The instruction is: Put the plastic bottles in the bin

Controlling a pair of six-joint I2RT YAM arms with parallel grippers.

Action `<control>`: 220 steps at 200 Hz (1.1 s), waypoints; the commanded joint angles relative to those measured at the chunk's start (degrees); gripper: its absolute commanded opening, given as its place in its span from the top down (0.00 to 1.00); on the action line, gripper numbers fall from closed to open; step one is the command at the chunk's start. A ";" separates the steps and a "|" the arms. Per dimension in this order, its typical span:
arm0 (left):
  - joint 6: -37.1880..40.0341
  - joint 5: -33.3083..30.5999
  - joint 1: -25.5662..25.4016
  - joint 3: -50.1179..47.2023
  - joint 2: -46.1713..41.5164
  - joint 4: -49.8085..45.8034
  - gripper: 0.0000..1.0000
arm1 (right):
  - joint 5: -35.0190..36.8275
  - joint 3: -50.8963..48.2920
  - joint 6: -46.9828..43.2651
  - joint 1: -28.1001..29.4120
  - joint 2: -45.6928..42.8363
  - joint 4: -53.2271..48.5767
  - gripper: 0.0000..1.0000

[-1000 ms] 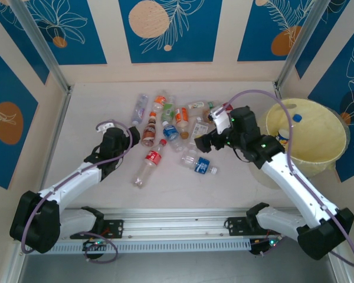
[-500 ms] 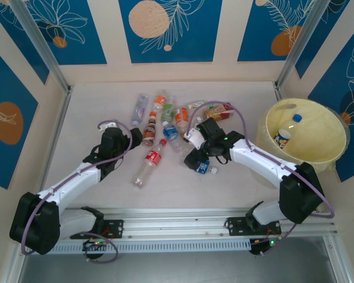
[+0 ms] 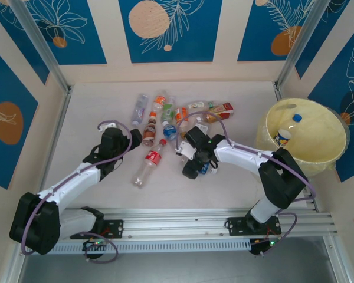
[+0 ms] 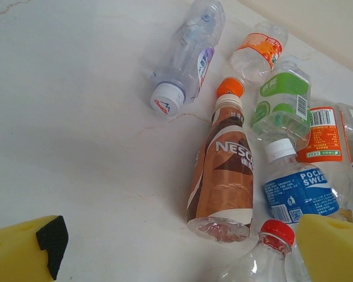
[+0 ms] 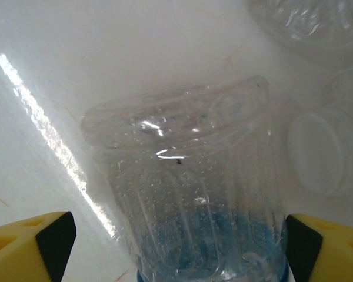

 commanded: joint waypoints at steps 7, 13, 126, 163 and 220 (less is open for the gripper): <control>0.14 0.86 0.81 0.97 -0.02 -0.33 0.00 | -0.16 0.65 -1.42 0.71 4.72 -3.92 0.08; 0.16 0.92 0.77 1.09 0.16 -0.46 0.00 | 0.05 0.87 -1.49 0.94 5.51 -4.08 0.08; -0.30 1.21 0.92 1.16 1.59 -0.92 0.00 | 5.20 0.52 2.45 1.92 7.21 -0.79 0.17; -0.22 1.11 0.90 1.10 1.57 -0.83 0.00 | 5.03 0.70 3.40 1.54 4.65 -1.55 0.28; -0.63 1.33 0.99 0.79 2.03 -0.08 0.00 | 2.76 0.80 4.56 0.01 -1.19 -2.75 0.44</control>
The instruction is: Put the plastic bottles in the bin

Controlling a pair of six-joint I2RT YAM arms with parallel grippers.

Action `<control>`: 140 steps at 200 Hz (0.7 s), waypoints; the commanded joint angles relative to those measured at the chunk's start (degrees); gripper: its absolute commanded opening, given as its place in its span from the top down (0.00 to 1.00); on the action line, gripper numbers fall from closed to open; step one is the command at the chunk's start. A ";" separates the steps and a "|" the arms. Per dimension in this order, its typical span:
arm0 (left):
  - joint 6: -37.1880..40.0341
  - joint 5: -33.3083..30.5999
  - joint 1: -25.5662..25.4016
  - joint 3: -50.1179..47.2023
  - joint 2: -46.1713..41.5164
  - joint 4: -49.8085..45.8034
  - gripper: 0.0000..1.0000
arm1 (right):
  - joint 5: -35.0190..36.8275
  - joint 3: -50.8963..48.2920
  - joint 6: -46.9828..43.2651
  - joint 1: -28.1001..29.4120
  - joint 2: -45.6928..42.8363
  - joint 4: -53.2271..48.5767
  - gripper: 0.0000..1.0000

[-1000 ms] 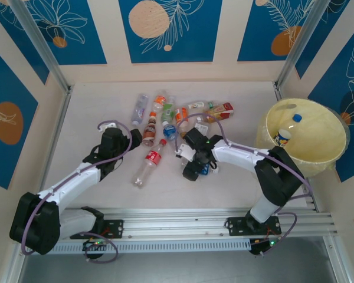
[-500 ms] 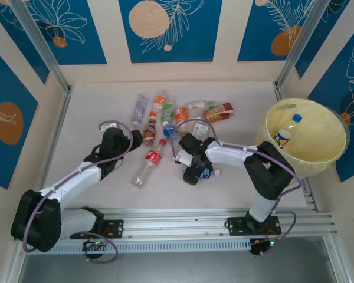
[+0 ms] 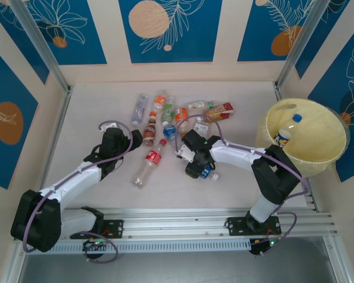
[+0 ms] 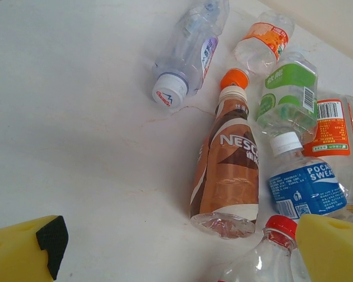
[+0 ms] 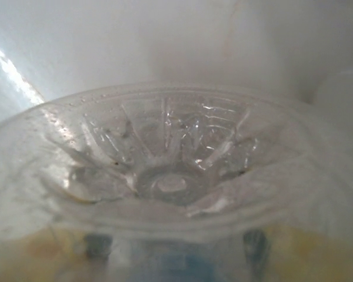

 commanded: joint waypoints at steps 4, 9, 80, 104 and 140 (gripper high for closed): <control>-0.61 0.69 0.88 0.71 0.85 -0.01 0.00 | -0.65 0.41 0.85 -0.71 -3.56 -0.97 0.44; -0.62 0.83 0.88 0.71 0.93 -0.01 0.00 | -0.70 0.32 0.94 -0.80 -4.06 -0.97 0.45; -0.53 2.42 0.88 0.91 1.53 0.49 0.00 | -4.76 -1.41 3.04 -3.95 -14.86 2.92 0.49; -0.32 3.64 0.95 1.10 1.90 1.11 0.00 | -2.94 -2.34 4.32 -4.79 -19.38 5.64 0.51; 1.73 9.54 1.06 2.87 2.88 1.42 0.00 | 1.56 -3.73 8.00 -6.83 -26.54 11.91 0.52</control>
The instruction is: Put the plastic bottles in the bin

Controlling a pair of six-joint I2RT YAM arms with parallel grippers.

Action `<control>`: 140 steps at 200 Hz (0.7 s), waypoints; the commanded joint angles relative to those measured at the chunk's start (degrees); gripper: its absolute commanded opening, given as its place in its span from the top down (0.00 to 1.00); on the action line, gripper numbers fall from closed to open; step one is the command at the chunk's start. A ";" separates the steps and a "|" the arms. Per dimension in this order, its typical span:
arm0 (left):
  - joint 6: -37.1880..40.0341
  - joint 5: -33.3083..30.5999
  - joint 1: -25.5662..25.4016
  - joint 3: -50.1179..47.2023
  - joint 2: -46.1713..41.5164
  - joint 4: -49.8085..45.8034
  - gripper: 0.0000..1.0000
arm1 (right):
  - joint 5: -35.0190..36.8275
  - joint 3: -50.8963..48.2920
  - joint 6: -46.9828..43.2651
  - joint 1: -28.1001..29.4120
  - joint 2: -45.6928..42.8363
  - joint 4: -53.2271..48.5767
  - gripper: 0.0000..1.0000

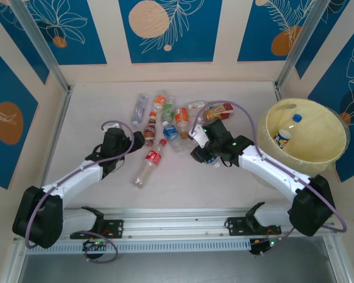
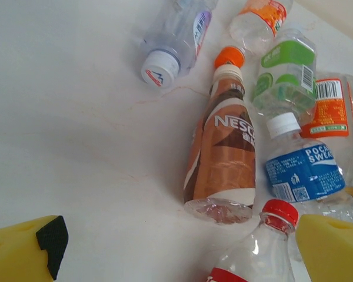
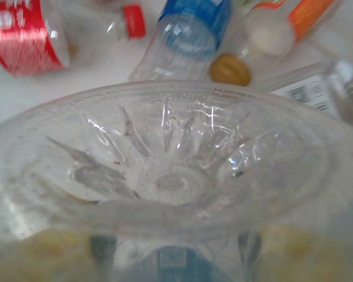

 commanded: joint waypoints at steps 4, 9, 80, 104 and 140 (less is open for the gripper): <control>1.51 5.71 0.90 2.90 0.96 1.55 0.00 | 2.58 -0.87 4.20 -1.53 -5.10 5.83 0.52; 1.66 6.62 0.90 3.03 1.11 1.88 0.00 | 2.82 -0.79 4.65 -1.74 -6.09 6.37 0.53; 2.67 12.79 0.82 3.98 3.04 5.43 0.00 | 6.01 4.65 11.81 -2.63 -15.19 4.69 0.54; 2.70 13.95 0.82 3.79 3.25 6.80 0.00 | 9.05 8.75 14.65 -2.99 -16.36 1.16 0.54; 4.93 20.32 0.61 2.89 3.26 12.17 0.00 | 12.23 13.96 15.32 -5.25 -18.64 -2.89 0.54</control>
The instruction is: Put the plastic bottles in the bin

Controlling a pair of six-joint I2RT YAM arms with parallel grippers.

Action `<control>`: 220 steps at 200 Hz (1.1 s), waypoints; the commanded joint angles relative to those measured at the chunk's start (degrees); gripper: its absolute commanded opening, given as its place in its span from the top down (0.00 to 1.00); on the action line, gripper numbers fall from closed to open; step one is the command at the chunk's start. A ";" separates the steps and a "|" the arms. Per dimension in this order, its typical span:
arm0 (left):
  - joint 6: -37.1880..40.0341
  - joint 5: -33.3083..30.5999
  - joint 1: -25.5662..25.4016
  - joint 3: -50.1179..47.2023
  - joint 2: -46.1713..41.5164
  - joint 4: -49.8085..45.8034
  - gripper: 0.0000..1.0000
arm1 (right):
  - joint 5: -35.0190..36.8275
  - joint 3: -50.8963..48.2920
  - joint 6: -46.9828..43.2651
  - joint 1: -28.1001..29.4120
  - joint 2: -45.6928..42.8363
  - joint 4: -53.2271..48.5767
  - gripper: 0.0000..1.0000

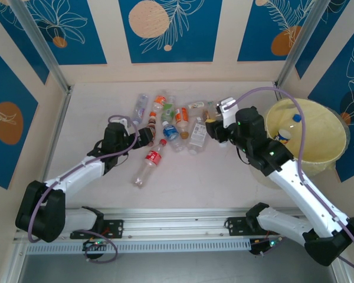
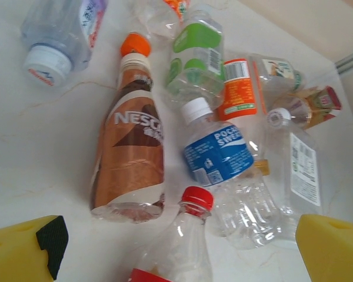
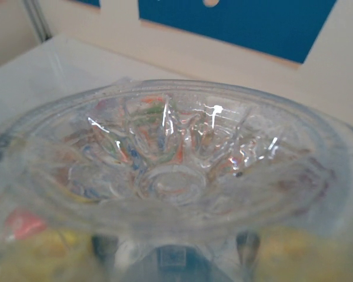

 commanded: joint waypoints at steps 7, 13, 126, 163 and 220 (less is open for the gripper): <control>3.87 8.19 0.11 -0.05 0.42 7.28 0.00 | 4.97 4.51 2.34 -2.29 -2.72 -3.74 0.54; 4.69 8.89 -0.32 0.24 0.28 7.43 0.00 | 6.08 5.28 2.71 -3.22 -2.97 -4.15 0.53; 15.53 -4.57 -13.38 7.94 2.34 -0.36 0.00 | 12.66 22.01 10.61 -31.61 -0.64 -16.71 0.55; 15.38 -8.27 -13.49 7.00 2.51 2.16 0.00 | 14.78 20.93 9.92 -38.35 0.06 -17.27 0.56; 12.90 -12.63 -13.52 5.98 2.08 3.82 0.00 | 22.37 17.11 8.74 -51.00 2.74 -18.65 0.54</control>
